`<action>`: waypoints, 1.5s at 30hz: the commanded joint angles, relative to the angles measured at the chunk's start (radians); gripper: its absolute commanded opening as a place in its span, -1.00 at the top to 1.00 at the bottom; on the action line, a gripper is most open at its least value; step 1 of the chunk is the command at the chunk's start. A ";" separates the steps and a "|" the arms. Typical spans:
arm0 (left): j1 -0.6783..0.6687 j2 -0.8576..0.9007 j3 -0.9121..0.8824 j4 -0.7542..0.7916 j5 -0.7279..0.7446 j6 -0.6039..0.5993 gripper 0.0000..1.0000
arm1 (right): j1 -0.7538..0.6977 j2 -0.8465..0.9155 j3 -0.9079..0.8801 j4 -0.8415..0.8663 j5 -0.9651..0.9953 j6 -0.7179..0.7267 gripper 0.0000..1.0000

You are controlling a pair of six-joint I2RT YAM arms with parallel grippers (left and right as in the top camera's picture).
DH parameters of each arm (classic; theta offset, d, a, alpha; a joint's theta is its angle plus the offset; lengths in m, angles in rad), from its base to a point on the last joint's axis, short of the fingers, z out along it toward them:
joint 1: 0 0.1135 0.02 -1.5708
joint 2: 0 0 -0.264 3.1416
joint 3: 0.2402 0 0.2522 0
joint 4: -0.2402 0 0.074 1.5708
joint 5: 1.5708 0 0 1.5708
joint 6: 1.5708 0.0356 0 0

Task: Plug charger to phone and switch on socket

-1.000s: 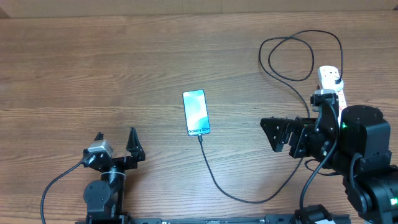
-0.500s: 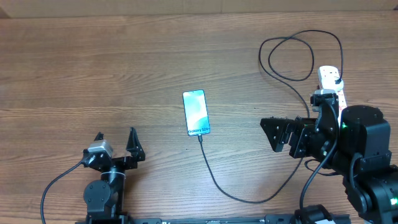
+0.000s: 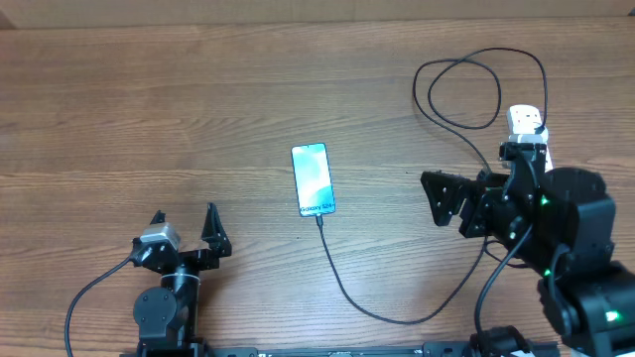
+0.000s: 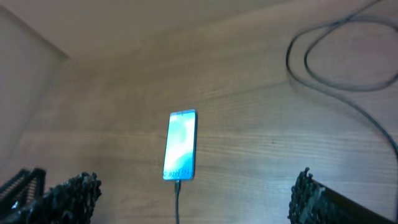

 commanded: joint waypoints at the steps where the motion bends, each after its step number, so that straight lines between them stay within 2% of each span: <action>1: 0.003 -0.010 -0.003 0.002 -0.013 0.005 -0.99 | 0.007 -0.089 -0.132 0.101 0.022 -0.008 -1.00; 13: 0.003 -0.010 -0.003 0.002 -0.013 0.005 -0.99 | 0.006 -0.478 -0.728 0.596 0.026 -0.004 -1.00; 20: 0.002 -0.010 -0.003 0.002 -0.013 0.005 -0.99 | 0.006 -0.661 -0.932 0.772 0.026 -0.004 -1.00; 27: 0.002 -0.010 -0.003 0.002 -0.013 0.005 -0.99 | 0.006 -0.797 -1.009 0.817 0.026 -0.005 -1.00; 45: 0.002 -0.010 -0.003 0.002 -0.013 0.005 -0.99 | 0.007 -0.795 -1.058 0.840 0.055 -0.004 -1.00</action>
